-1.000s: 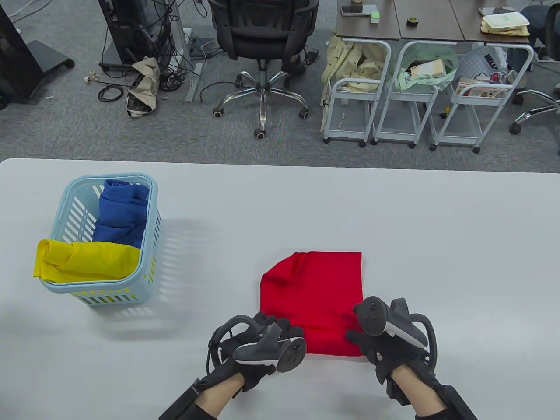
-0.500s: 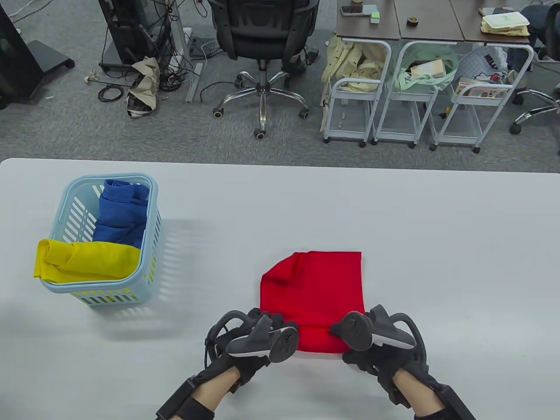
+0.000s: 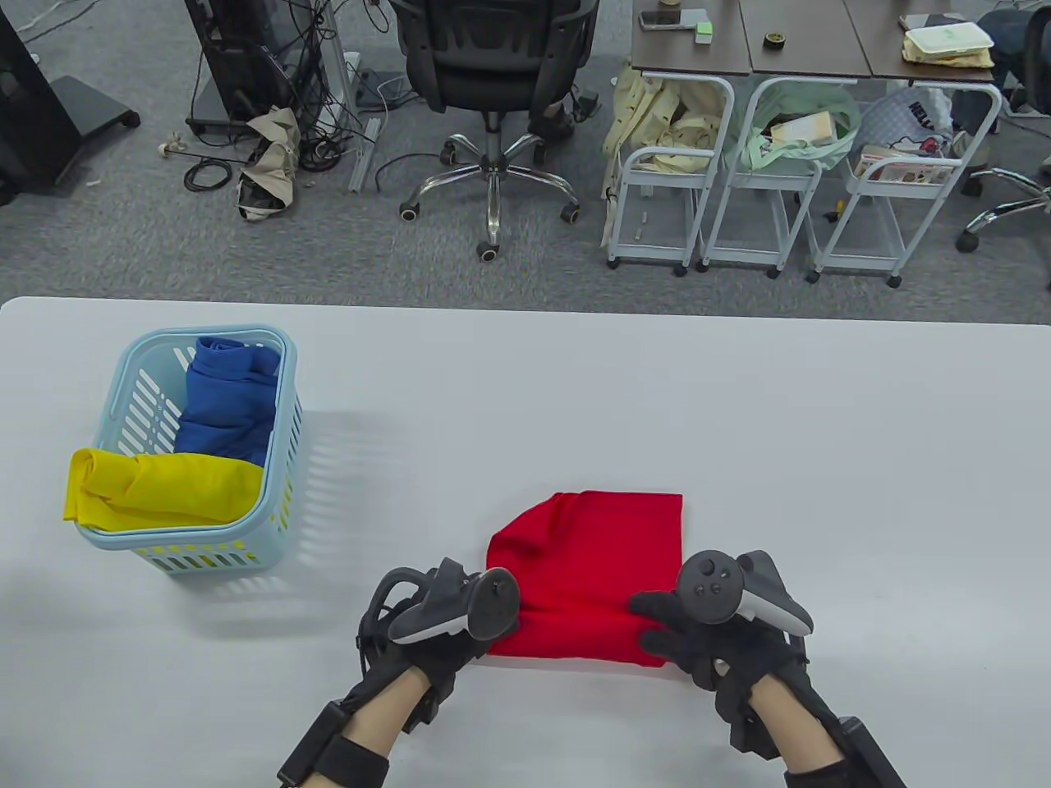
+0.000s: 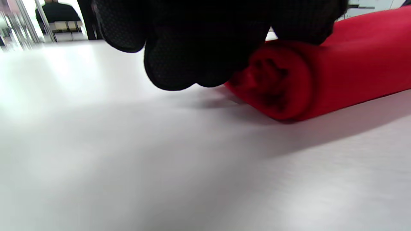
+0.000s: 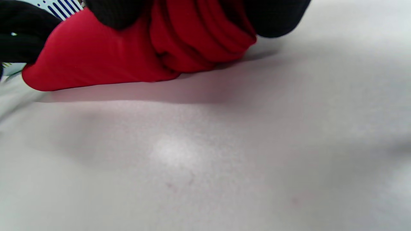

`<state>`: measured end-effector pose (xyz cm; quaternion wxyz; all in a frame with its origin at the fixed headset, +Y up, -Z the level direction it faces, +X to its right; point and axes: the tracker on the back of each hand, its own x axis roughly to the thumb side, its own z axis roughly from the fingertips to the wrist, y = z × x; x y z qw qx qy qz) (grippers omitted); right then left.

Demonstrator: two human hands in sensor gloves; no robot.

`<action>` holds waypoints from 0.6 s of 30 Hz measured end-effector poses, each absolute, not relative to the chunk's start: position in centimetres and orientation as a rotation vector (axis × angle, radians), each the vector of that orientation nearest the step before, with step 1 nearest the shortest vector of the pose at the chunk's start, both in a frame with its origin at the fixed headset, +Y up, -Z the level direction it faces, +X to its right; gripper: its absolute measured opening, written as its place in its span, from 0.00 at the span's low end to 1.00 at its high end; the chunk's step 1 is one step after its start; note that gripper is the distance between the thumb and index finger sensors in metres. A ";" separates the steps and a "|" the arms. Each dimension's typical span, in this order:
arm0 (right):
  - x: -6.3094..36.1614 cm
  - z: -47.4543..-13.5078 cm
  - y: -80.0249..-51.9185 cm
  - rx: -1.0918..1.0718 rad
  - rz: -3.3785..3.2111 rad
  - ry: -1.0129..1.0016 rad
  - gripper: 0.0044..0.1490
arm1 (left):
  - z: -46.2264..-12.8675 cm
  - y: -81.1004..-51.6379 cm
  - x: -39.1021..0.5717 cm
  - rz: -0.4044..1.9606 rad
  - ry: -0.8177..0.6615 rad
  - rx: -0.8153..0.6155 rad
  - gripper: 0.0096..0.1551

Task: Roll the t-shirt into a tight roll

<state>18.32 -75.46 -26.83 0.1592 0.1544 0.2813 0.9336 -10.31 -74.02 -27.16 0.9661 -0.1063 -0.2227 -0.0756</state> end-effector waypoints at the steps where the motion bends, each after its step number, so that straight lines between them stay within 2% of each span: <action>1: 18.3 -26.8 -75.5 0.436 2.666 0.805 0.37 | -26.7 -73.4 -10.1 -0.210 -0.447 -0.155 0.31; 4: 18.3 -26.8 -75.5 0.433 2.673 0.806 0.37 | -25.7 -72.3 -9.1 -0.145 -0.517 -0.121 0.29; 7: 18.3 -26.8 -75.5 0.432 2.677 0.806 0.37 | -24.7 -73.1 -7.4 -0.002 -0.653 -0.229 0.31; 11: 18.2 -26.5 -74.4 0.423 2.784 0.724 0.42 | -24.0 -74.9 -5.8 -0.282 -0.651 -0.243 0.42; 14: 17.5 -25.7 -72.3 0.487 3.035 0.504 0.49 | -24.1 -75.3 -5.5 -0.328 -0.651 -0.229 0.43; 16: 16.9 -25.0 -71.2 0.557 3.113 0.367 0.43 | -24.3 -75.3 -5.7 -0.298 -0.646 -0.235 0.43; 18: 16.2 -24.5 -71.0 0.649 3.066 0.370 0.40 | -24.5 -75.3 -5.8 -0.292 -0.642 -0.234 0.42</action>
